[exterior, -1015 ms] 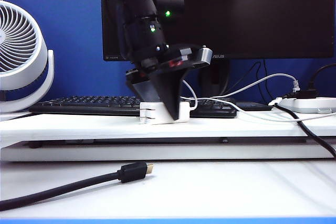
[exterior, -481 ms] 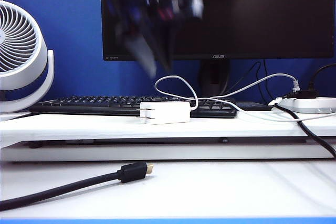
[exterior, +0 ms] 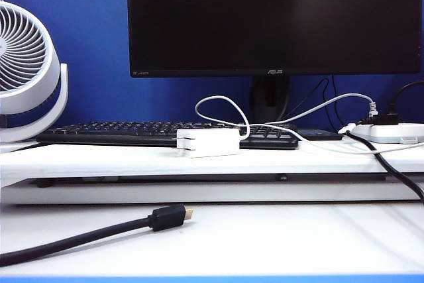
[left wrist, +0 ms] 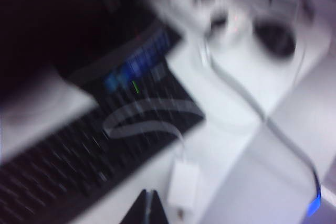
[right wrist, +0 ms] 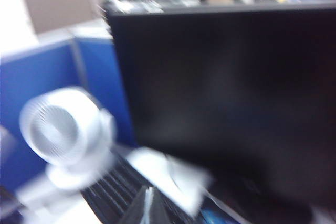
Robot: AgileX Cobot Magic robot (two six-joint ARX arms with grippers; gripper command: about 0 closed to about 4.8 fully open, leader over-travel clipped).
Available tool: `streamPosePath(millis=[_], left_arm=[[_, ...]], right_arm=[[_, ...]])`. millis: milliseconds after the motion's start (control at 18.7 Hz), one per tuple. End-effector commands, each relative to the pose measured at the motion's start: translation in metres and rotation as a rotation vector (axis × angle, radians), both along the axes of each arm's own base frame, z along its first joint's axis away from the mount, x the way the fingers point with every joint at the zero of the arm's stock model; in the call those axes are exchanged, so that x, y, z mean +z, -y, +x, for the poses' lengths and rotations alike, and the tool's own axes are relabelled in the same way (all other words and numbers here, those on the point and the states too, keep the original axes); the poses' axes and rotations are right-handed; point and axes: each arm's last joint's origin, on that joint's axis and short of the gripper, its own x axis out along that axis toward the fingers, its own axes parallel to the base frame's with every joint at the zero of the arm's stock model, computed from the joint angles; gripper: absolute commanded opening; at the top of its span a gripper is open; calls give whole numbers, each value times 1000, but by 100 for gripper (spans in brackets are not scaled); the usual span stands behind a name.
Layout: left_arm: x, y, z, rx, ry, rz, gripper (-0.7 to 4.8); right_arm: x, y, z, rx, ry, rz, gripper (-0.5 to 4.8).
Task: Pick up the Type-C charging cable and the charging base, insert one end of the Type-C charger into the corresponding slot on the base, and finally place the plugged-in charger back on the table.
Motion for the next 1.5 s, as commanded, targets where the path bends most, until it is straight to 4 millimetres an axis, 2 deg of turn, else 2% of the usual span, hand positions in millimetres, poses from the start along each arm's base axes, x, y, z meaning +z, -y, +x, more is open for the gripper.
streamPosePath(millis=[53,107,160,214,267,320,374,534,641,1015,1229,1335,1389,1496], left_arm=[[37,-35,-43,6,182,-139,-5],[47,-49,-61,7,233,-181,-5],[57,-70,-85,7,296,-231,-5],[62,-88,-108,7,342,-272,-5],[65,-100,-123,8,367,-292,-5],[66,-117,-144,9,398,-321,-5],[65,-126,-154,14,408,-335,-5],[56,-155,-189,25,386,-372,-5],[47,-165,-203,31,343,-358,-5],[44,-169,-208,12,335,-358,-5],[43,-168,-206,12,331,-354,-5],[34,-151,-187,-19,314,-349,-5],[20,-128,-162,-84,314,-376,-5],[-6,-102,-133,-130,297,-397,-5]], right_arm=[[-29,6,-20,-117,-38,-44,-6],[-46,8,-27,-143,-37,-45,-6],[-75,10,-36,-144,-6,-34,-6],[-105,12,-43,-144,35,-19,-6],[-134,13,-46,-148,70,-7,-6],[-173,14,-48,-151,105,5,-6],[-194,14,-47,-153,107,6,-6],[-278,13,-38,-220,-28,-39,-6],[-317,15,-33,-312,-119,-74,-6],[-383,16,-31,-382,-317,-94,-6],[-389,16,-32,-380,-347,-109,-5],[-389,15,-32,-355,-349,-98,-5],[-389,15,-32,-354,-349,-98,-5],[-389,15,-32,-354,-349,-98,-5]])
